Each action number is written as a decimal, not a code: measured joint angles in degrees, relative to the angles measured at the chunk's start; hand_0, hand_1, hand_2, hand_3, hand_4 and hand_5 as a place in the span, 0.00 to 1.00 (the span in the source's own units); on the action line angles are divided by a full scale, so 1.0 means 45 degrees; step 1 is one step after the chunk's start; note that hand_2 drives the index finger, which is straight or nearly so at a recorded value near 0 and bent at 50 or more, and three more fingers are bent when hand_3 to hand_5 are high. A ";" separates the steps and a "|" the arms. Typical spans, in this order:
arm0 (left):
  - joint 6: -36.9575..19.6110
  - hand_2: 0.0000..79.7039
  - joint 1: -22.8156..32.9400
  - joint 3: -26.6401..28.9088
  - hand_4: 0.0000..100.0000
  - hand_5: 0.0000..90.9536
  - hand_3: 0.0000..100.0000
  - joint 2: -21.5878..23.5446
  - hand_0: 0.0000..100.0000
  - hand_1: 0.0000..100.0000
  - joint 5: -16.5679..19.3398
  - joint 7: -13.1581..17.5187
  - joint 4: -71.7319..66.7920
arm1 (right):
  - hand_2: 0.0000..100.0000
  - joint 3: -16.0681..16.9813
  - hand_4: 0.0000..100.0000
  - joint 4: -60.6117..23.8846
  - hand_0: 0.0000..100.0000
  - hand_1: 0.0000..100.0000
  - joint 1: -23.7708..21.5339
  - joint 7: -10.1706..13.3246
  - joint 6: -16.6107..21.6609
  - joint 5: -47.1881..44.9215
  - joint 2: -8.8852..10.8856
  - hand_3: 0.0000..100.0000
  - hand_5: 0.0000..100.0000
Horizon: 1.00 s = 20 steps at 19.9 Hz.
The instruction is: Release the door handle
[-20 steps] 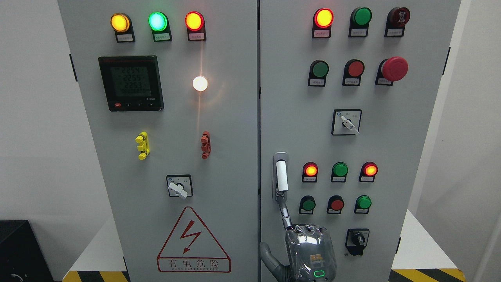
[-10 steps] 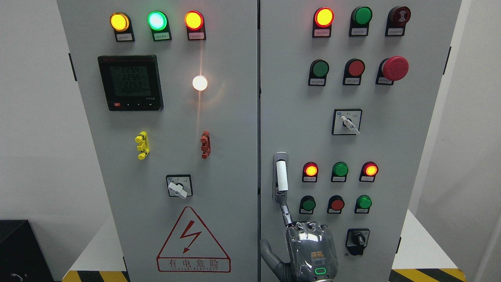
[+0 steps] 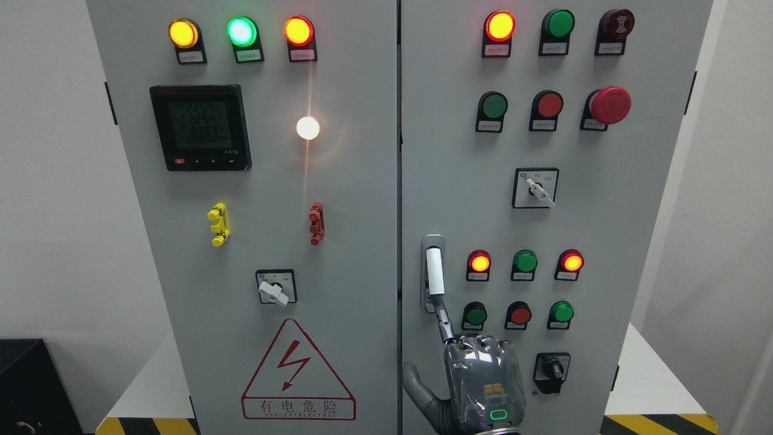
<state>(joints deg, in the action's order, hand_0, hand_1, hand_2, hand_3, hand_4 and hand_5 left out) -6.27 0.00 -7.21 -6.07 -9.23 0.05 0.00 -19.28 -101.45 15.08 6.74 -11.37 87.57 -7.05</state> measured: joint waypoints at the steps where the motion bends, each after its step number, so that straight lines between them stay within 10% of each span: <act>1: 0.0000 0.00 0.0000 0.0000 0.00 0.00 0.00 0.0000 0.12 0.56 -0.0001 0.0000 0.0000 | 0.12 -0.0001 1.00 -0.0044 0.35 0.24 -0.0013 0.0002 0.0001 -0.0008 0.0000 1.00 1.00; 13: 0.0000 0.00 0.0000 0.0000 0.00 0.00 0.00 0.0000 0.12 0.56 -0.0002 0.0000 0.0000 | 0.49 0.0049 1.00 -0.0731 0.53 0.26 -0.0442 0.0006 0.0358 -0.0131 0.0014 1.00 1.00; 20: 0.0000 0.00 0.0000 0.0000 0.00 0.00 0.00 0.0001 0.12 0.56 -0.0002 0.0000 0.0000 | 0.75 0.0084 0.99 -0.1110 0.45 0.20 -0.0561 -0.0502 0.0391 -0.0387 0.0042 1.00 1.00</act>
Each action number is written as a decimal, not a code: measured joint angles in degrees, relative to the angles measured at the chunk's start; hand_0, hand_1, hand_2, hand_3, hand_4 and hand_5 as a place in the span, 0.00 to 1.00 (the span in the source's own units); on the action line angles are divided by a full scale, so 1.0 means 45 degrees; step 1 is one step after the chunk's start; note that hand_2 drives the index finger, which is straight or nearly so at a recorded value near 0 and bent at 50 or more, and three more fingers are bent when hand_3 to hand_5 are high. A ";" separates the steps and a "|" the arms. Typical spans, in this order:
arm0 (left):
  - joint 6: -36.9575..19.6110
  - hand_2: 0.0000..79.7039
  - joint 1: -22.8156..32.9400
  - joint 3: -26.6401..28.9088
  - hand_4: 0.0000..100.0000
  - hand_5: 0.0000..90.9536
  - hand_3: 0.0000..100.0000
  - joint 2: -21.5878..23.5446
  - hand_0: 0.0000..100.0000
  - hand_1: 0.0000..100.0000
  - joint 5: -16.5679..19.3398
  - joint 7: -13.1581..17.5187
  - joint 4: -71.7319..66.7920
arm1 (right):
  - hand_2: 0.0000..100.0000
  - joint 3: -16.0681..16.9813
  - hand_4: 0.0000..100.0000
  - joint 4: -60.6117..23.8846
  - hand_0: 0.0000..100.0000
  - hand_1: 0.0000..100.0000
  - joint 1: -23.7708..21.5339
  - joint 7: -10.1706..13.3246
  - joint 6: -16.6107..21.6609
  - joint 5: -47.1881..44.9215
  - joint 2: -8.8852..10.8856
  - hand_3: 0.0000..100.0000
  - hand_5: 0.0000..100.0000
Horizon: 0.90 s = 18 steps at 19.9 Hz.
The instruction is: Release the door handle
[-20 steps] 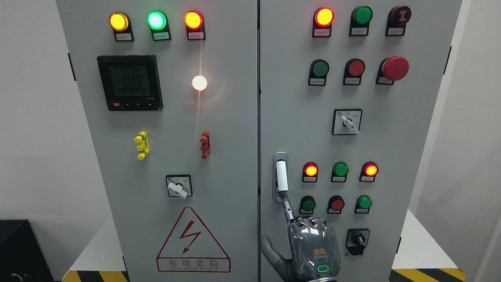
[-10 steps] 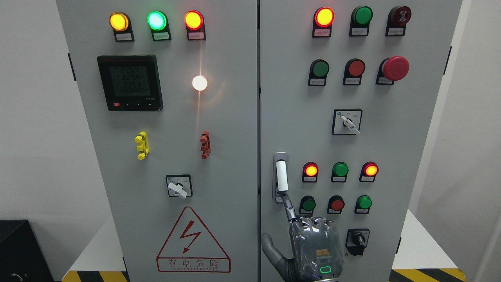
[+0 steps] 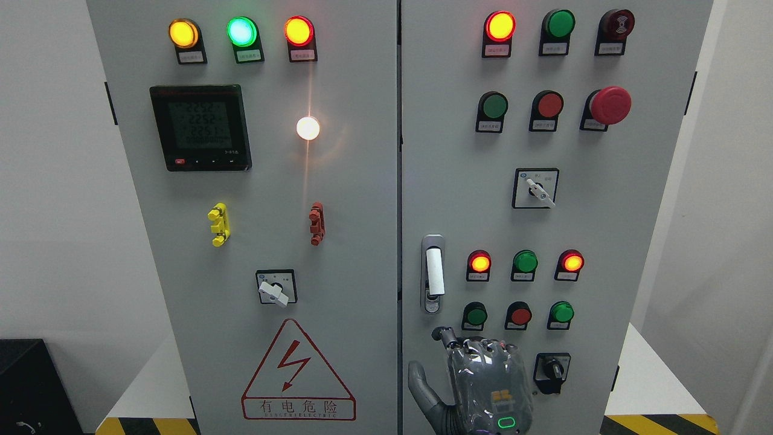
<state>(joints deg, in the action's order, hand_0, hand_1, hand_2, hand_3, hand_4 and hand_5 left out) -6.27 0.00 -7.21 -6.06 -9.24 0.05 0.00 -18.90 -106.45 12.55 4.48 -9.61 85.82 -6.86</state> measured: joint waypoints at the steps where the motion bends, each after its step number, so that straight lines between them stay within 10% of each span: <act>1: 0.0000 0.00 0.0000 0.0000 0.00 0.00 0.00 0.0000 0.12 0.56 0.0000 0.0000 0.0000 | 0.78 0.0007 0.99 -0.0055 0.44 0.19 -0.0010 -0.0047 0.0001 -0.0018 0.0007 1.00 1.00; 18: 0.0000 0.00 0.0000 0.0000 0.00 0.00 0.00 0.0000 0.12 0.56 0.0002 0.0000 0.0000 | 0.94 0.0044 0.99 -0.1183 0.31 0.14 -0.0593 -0.0402 0.0376 -0.0208 0.0089 1.00 1.00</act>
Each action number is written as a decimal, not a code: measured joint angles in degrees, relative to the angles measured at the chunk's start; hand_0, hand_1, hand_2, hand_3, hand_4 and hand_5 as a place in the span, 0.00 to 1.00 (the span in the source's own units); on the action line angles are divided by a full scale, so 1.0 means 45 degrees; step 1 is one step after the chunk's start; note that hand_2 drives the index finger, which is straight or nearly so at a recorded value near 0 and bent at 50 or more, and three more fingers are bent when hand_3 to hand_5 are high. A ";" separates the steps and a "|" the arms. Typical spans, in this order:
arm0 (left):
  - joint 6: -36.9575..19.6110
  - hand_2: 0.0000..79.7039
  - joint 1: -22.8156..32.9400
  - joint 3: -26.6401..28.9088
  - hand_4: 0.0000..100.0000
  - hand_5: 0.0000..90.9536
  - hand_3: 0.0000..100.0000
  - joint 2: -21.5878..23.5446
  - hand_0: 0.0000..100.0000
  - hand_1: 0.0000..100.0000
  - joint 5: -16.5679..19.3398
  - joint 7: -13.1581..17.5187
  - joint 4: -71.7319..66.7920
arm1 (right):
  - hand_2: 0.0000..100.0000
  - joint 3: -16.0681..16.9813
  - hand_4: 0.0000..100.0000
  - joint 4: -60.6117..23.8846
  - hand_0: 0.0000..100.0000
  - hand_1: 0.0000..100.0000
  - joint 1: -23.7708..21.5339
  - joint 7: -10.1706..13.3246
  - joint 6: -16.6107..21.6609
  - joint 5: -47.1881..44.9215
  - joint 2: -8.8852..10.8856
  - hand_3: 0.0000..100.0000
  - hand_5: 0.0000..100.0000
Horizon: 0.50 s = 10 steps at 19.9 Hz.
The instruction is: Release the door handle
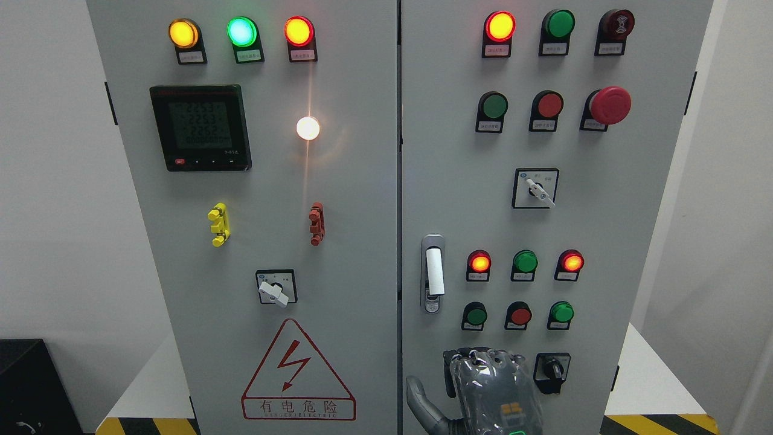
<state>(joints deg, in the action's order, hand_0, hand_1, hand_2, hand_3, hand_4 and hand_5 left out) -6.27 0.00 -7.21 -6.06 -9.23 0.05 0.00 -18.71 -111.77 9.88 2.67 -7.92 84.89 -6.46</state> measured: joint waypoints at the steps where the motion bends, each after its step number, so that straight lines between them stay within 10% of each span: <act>1: 0.0000 0.00 0.0000 0.0000 0.00 0.00 0.00 0.0000 0.12 0.56 0.0000 0.0000 0.0000 | 0.95 0.0004 0.99 -0.0031 0.30 0.15 0.0074 0.0008 0.0000 -0.0004 0.0001 1.00 1.00; 10: 0.0000 0.00 0.0000 0.0000 0.00 0.00 0.00 0.0000 0.12 0.56 0.0000 0.0000 0.0000 | 0.97 0.0034 1.00 0.0143 0.25 0.26 0.1257 -0.0061 -0.0091 0.0094 -0.0003 1.00 1.00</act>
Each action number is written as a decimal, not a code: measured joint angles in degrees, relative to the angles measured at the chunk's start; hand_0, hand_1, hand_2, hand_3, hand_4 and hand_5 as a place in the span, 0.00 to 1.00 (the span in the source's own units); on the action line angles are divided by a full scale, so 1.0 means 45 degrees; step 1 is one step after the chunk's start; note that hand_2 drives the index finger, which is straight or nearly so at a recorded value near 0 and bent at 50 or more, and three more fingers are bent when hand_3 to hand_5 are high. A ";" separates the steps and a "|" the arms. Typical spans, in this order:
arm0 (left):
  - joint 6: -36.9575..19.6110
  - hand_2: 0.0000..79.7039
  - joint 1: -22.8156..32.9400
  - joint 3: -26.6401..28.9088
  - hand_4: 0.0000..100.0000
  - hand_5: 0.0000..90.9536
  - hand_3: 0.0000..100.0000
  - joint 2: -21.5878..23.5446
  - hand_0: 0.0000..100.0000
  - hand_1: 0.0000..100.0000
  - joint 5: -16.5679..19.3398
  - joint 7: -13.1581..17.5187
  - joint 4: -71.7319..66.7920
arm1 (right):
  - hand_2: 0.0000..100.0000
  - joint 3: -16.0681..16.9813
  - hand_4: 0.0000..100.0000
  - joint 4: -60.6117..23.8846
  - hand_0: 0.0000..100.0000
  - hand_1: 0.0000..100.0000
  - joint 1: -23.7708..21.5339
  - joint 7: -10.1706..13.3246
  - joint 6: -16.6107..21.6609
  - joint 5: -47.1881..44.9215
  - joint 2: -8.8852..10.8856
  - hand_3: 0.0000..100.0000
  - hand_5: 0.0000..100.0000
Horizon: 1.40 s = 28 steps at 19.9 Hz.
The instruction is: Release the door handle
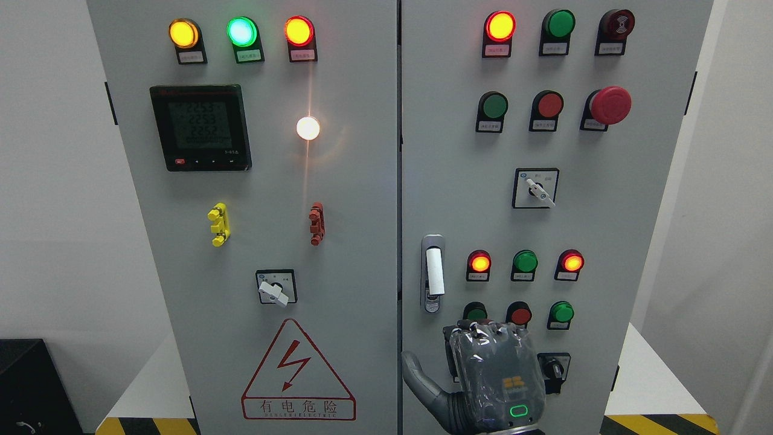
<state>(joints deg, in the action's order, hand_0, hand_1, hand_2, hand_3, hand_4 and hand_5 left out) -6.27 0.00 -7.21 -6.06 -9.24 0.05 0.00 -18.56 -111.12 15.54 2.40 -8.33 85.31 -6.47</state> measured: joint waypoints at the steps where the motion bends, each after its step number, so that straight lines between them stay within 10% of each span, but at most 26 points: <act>1: 0.0000 0.00 0.0000 0.0000 0.00 0.00 0.00 0.0000 0.12 0.56 0.0000 0.0000 0.0000 | 0.97 0.0004 1.00 0.0059 0.25 0.26 0.0133 -0.0015 -0.0017 0.0011 -0.0005 1.00 1.00; 28: 0.0000 0.00 0.0000 0.0000 0.00 0.00 0.00 0.0000 0.12 0.56 0.0000 0.0000 0.0000 | 0.97 0.0345 1.00 0.2108 0.26 0.26 0.2489 -0.0017 -0.0594 0.0085 -0.0079 1.00 1.00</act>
<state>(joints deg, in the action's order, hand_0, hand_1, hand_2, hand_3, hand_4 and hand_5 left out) -6.27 0.00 -7.21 -6.06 -9.24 0.05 0.00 -17.01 -101.64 26.74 2.32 -11.00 85.69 -6.83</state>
